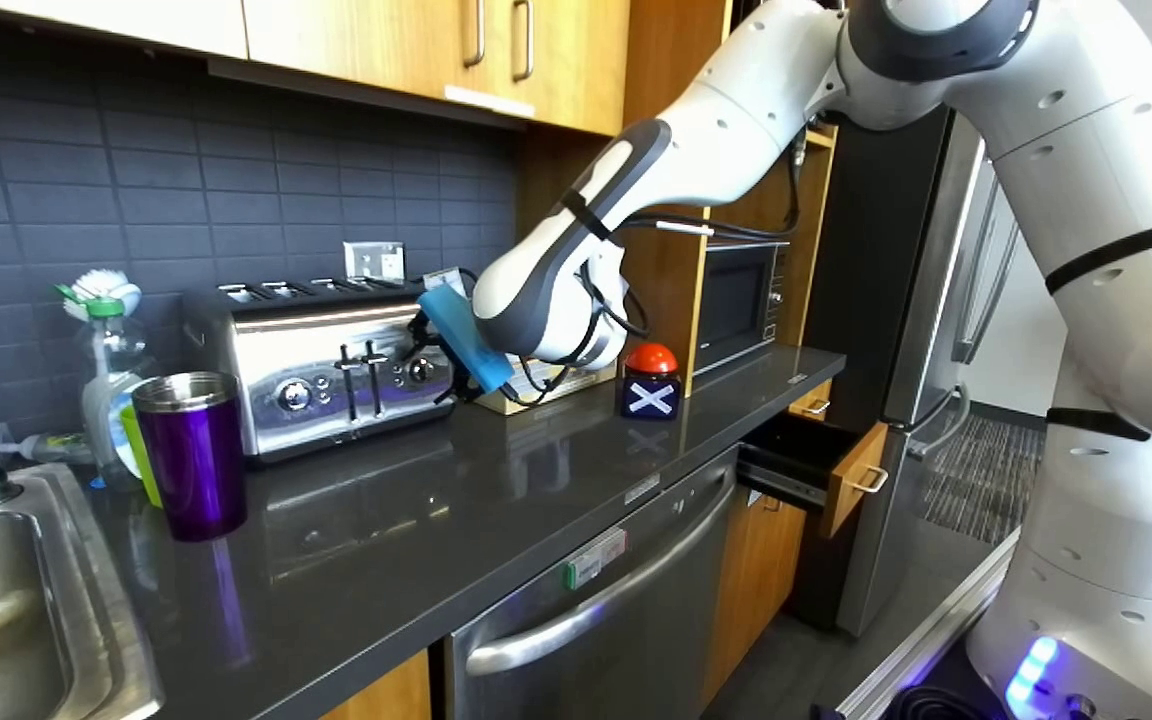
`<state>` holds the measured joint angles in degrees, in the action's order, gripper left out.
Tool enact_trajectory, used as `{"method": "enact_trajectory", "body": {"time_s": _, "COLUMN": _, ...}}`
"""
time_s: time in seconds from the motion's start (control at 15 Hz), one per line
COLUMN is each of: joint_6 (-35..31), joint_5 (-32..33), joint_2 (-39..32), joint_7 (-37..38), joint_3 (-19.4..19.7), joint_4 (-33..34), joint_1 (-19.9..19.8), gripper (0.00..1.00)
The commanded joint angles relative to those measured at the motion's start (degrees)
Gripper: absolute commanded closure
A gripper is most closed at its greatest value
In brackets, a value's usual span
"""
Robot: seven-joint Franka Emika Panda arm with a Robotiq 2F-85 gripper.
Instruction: Turn the circular knob on the silver toaster a little to the right
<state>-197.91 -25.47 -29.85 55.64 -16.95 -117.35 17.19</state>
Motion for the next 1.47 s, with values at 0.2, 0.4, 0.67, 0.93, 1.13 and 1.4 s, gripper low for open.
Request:
{"method": "enact_trajectory", "body": {"time_s": 0.2, "joint_6": 0.0, "joint_5": 1.3, "joint_2": -3.0, "joint_7": -1.1, "joint_3": -1.7, "joint_4": 4.0, "joint_1": -2.0, "gripper": 0.0}}
{"method": "enact_trajectory", "body": {"time_s": 0.4, "joint_6": 0.0, "joint_5": 0.9, "joint_2": -2.2, "joint_7": -1.5, "joint_3": -1.4, "joint_4": 3.5, "joint_1": -1.7, "gripper": 0.0}}
{"method": "enact_trajectory", "body": {"time_s": 0.67, "joint_6": 0.1, "joint_5": 0.1, "joint_2": -1.3, "joint_7": -1.5, "joint_3": -1.0, "joint_4": 2.7, "joint_1": -1.3, "gripper": 0.0}}
{"method": "enact_trajectory", "body": {"time_s": 0.93, "joint_6": 0.0, "joint_5": 4.6, "joint_2": -1.1, "joint_7": 1.6, "joint_3": -2.3, "joint_4": 1.5, "joint_1": -2.7, "gripper": 0.0}}
{"method": "enact_trajectory", "body": {"time_s": 1.13, "joint_6": 0.0, "joint_5": 9.9, "joint_2": -1.4, "joint_7": 3.5, "joint_3": -6.8, "joint_4": 1.1, "joint_1": -7.0, "gripper": 0.0}}
{"method": "enact_trajectory", "body": {"time_s": 1.4, "joint_6": 0.0, "joint_5": 11.9, "joint_2": -0.6, "joint_7": 5.0, "joint_3": -7.0, "joint_4": -0.2, "joint_1": -8.0, "gripper": 0.0}}
